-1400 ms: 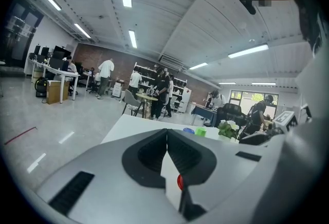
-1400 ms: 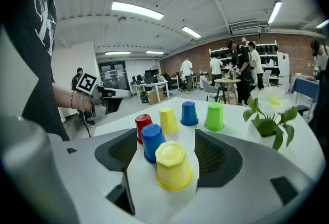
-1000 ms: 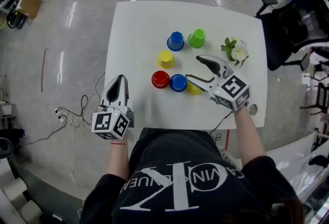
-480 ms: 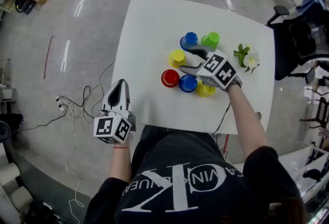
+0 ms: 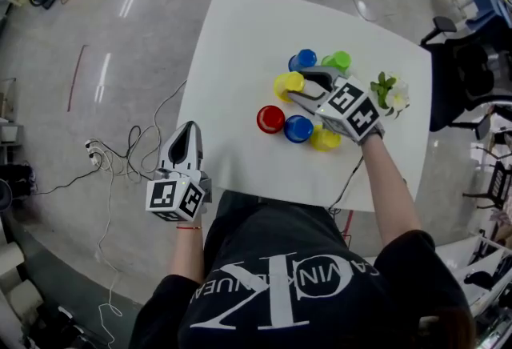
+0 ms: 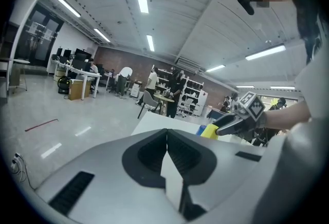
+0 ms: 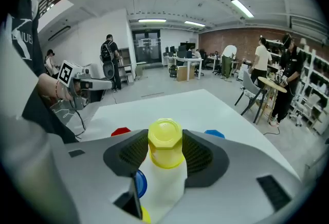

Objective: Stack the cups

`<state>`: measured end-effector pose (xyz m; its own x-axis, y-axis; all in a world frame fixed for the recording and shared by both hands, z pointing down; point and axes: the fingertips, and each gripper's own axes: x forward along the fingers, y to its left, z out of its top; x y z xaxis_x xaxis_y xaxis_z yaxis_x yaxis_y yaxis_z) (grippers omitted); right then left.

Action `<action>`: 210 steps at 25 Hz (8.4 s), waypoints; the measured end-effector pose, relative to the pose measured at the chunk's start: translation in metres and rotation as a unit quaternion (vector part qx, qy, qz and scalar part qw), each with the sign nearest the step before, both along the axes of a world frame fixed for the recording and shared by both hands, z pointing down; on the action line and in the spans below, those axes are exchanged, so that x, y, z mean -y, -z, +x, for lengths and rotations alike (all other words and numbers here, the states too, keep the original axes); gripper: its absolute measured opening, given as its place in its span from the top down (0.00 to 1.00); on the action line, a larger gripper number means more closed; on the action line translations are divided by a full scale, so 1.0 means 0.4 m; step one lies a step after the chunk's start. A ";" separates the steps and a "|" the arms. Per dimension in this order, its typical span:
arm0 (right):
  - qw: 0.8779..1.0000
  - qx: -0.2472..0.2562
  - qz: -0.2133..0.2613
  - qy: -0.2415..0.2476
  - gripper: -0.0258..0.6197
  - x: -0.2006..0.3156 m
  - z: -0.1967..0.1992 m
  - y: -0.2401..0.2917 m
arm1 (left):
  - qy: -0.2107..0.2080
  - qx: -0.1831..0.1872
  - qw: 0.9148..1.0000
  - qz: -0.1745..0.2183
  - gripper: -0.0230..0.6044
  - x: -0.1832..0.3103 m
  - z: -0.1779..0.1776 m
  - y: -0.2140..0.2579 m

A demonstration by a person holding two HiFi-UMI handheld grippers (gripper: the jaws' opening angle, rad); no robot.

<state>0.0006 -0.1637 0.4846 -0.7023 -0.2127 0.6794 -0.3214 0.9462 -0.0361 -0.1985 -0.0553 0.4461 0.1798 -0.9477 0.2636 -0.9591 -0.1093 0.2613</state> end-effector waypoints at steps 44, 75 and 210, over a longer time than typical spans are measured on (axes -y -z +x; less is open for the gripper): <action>0.999 0.026 -0.012 0.023 0.48 -0.225 0.014 0.124 | -0.068 -0.016 0.998 0.006 0.96 0.064 0.097 0.011; 0.917 -0.033 -0.012 -0.397 0.53 0.261 0.287 -0.059 | -0.053 -0.019 0.998 -0.022 0.96 0.040 0.092 -0.025; 1.000 -0.017 0.001 -0.007 0.61 -0.226 0.130 0.312 | -0.153 -0.012 0.988 0.033 0.96 0.160 0.241 0.059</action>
<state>0.0525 -0.0735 0.3598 -0.6763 -0.2241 0.7017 -0.3352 0.9419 -0.0223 -0.1021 -0.1191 0.4224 0.4666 -0.8628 0.1946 -0.8716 -0.4112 0.2669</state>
